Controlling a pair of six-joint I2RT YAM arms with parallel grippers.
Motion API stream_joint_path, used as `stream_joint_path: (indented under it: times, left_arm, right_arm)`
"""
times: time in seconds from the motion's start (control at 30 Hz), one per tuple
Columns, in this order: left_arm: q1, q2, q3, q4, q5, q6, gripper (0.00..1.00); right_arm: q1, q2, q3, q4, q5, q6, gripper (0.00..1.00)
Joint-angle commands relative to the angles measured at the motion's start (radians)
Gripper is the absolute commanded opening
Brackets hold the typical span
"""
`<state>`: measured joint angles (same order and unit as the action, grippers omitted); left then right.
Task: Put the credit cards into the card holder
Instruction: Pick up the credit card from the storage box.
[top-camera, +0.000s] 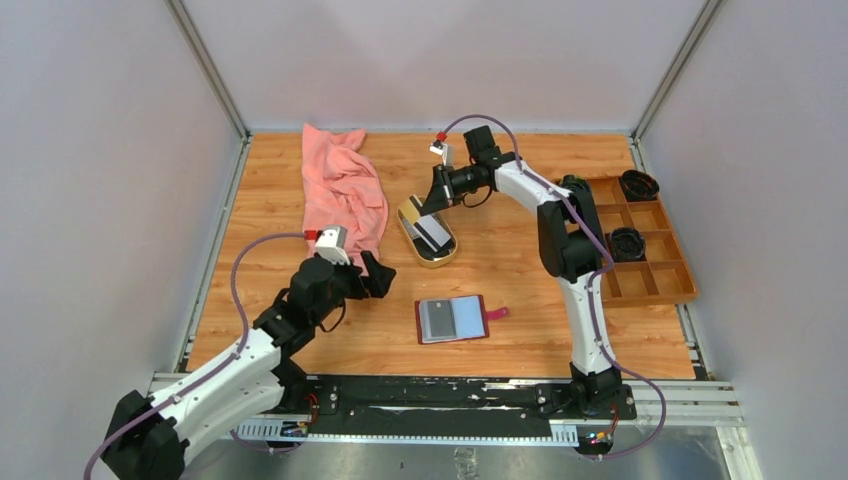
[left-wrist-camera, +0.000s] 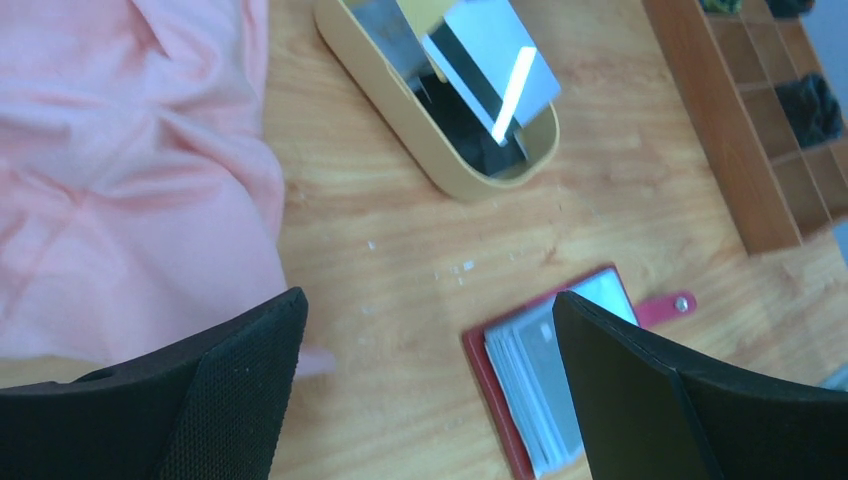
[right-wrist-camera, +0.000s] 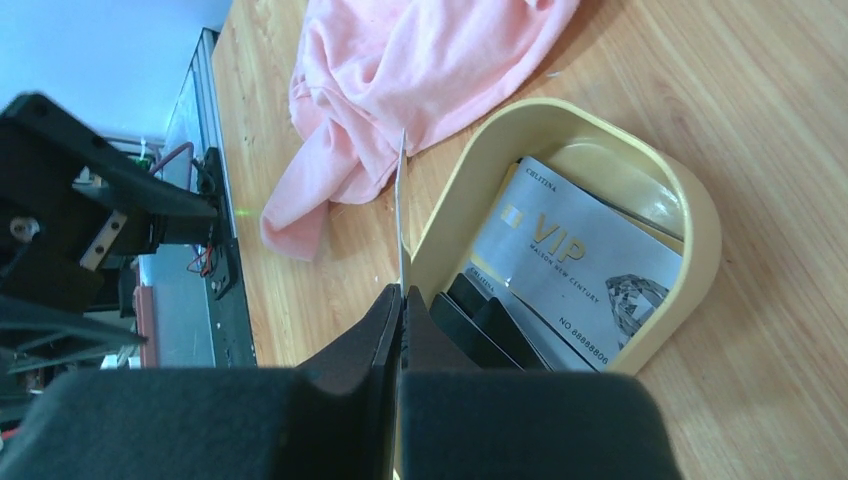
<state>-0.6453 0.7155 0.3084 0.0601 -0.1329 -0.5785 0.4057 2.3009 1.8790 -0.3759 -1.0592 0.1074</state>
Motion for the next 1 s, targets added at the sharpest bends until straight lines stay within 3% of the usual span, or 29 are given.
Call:
stream_joint_path:
  times: [0.0, 0.23, 0.5, 0.7, 0.97]
  left_arm:
    - [0.107, 0.108, 0.089, 0.165, 0.118, 0.050, 0.99]
    - [0.330, 0.420, 0.239, 0.340, 0.480, 0.049, 1.00]
    - [0.469, 0.770, 0.403, 0.427, 0.699, 0.011, 0.89]
    - [0.491, 0.918, 0.432, 0.644, 0.824, -0.064, 0.83]
    - [0.492, 1.116, 0.444, 1.056, 0.930, -0.274, 0.65]
  right_arm:
    - [-0.019, -0.030, -0.009, 0.024, -0.112, -0.081, 0.00]
    - [-0.019, -0.017, -0.005, 0.060, -0.194, -0.156, 0.00]
    - [-0.022, 0.022, 0.032, 0.090, -0.269, -0.163, 0.00]
    - [-0.022, 0.041, 0.037, 0.127, -0.293, -0.130, 0.00]
    - [-0.022, 0.057, 0.031, 0.175, -0.309, -0.072, 0.00]
